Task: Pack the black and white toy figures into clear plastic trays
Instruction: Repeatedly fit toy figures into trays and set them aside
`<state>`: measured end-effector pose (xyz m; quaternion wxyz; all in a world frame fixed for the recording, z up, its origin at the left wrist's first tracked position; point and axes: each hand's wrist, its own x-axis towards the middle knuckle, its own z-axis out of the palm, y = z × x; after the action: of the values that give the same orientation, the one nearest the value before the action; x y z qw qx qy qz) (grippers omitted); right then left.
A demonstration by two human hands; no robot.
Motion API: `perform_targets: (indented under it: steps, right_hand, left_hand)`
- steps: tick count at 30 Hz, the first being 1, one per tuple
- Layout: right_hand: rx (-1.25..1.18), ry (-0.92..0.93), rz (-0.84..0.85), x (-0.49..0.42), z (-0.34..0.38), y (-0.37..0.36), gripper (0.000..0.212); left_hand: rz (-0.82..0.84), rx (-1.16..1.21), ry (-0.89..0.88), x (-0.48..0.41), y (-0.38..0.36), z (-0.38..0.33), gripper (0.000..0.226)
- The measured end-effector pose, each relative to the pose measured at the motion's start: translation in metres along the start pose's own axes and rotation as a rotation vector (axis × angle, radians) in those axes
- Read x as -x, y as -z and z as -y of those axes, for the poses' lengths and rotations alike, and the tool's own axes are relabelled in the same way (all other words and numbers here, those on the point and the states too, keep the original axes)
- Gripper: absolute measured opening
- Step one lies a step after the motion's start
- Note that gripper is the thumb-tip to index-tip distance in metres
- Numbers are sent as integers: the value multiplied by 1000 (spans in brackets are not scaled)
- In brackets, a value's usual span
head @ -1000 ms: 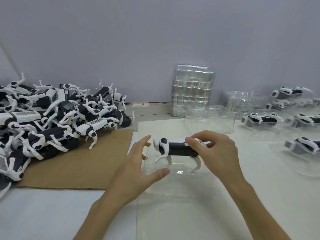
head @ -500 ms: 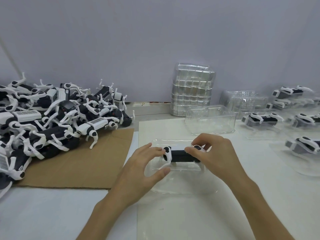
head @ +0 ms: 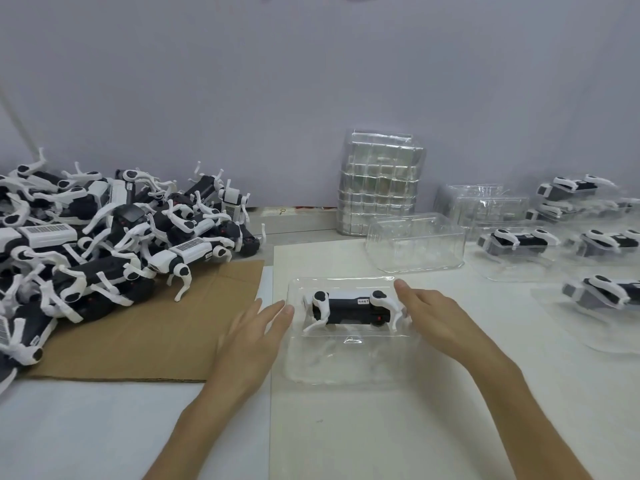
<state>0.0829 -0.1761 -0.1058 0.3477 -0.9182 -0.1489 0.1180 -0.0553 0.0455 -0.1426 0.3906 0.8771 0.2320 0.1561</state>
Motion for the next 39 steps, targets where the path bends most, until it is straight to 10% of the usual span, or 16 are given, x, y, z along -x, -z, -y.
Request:
perform_targets:
  steps: [6,15,25,39]
  right_hand:
    - [-312,178,108,3,4,-8,82]
    - [-496,374,71,6,14,-11,80]
    - [-565,306,-72,3,15,-16,51]
    - [-414,134,36,3,13,-18,61]
  left_hand:
    - [2,594,-75,-1,5,-8,72]
    - [54,860,-49,-4,10,-2,49]
    - [-9,706,-147,-2,8,-5,81]
    - [-99,721,105,-5,3,3,80]
